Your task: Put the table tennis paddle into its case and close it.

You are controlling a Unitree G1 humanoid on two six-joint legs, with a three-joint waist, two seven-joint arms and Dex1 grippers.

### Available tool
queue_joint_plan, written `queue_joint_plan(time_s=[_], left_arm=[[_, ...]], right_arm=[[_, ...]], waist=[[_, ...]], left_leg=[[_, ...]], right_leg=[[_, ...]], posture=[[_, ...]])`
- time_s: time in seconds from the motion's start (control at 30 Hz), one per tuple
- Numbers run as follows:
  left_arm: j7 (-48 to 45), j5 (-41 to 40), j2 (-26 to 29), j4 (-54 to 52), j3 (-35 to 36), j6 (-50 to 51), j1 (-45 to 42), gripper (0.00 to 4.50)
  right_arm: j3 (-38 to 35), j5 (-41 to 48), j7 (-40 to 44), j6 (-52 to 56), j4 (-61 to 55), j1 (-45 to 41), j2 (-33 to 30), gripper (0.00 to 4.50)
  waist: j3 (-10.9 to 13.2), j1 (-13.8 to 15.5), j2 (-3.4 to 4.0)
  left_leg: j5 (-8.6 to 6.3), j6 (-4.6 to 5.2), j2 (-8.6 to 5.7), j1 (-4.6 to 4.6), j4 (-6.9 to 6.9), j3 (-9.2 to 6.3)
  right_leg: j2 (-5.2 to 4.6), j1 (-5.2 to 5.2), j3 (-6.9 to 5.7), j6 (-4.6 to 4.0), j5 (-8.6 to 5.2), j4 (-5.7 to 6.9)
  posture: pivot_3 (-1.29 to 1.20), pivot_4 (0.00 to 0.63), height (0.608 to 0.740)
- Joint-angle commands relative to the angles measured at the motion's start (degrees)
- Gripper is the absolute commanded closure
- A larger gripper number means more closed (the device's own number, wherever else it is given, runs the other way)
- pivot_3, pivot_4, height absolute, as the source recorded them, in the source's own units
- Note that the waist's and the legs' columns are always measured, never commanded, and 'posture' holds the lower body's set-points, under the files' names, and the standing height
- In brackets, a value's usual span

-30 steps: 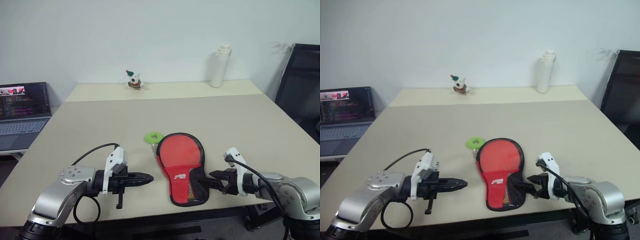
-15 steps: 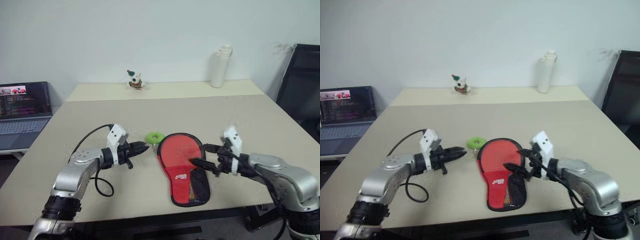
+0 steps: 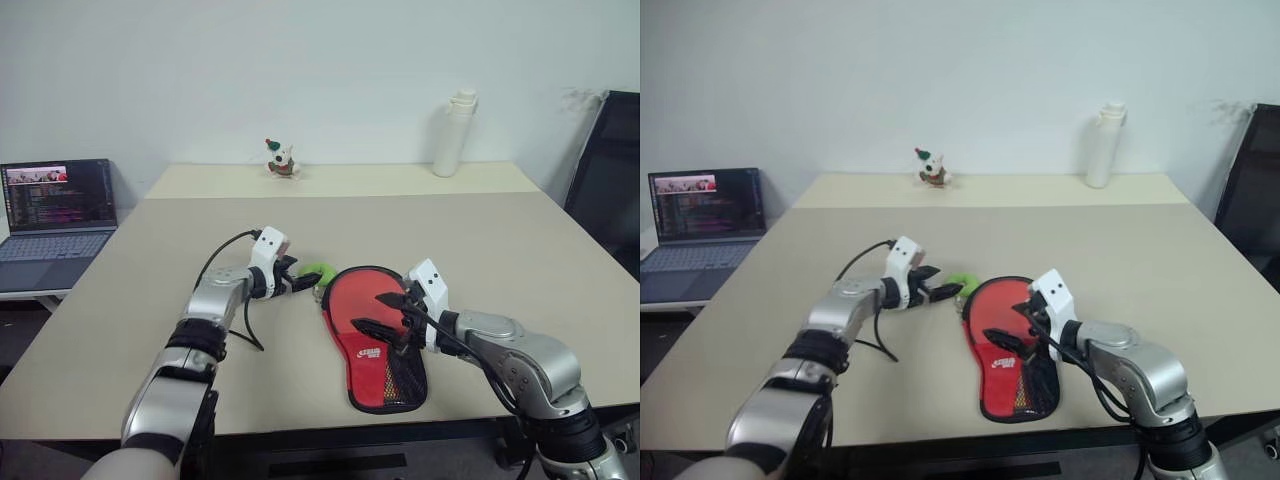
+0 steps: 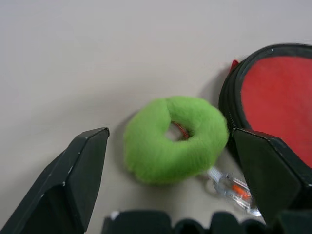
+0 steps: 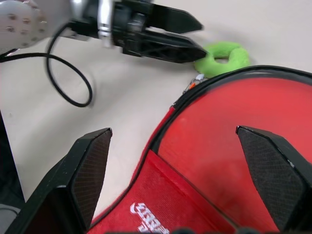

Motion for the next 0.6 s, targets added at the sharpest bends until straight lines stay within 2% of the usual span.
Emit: queue_joint_plan(time_s=[0.03, 0.23, 0.6], left_arm=[[0.2, 3.3, -1.2, 9.2, -0.5, -4.2, -4.4, 0.04], [-0.6, 7.6, -1.3, 15.5, -1.3, -7.7, -5.5, 0.04], [-2.8, 7.4, -0.3, 13.9, 1.3, -9.0, -1.9, 0.04]], right_arm=[[0.2, -0.5, -0.9, -1.6, -1.5, -0.6, 0.9, 0.00], [0.1, -1.2, -2.5, -1.7, -1.9, -0.1, 2.0, 0.00], [1.3, -3.2, -3.1, -4.5, 0.4, -1.1, 2.4, 0.00]], waist=[[0.0, 0.0, 0.00], [0.0, -0.3, -0.01], [0.0, -0.3, -0.03]], left_leg=[[0.00, 0.00, 0.00, -0.01, 0.00, 0.00], [0.00, 0.00, 0.05, 0.00, -0.02, -0.06], [0.00, 0.00, 0.06, 0.02, 0.00, -0.09]], right_leg=[[0.00, 0.00, -0.01, 0.00, 0.00, 0.00], [0.02, -0.01, -0.10, -0.01, 0.00, 0.04], [0.00, 0.02, -0.17, -0.02, 0.00, 0.08]], posture=[[0.00, 0.150, 0.740], [0.00, 0.150, 0.740], [0.00, 0.150, 0.740]])
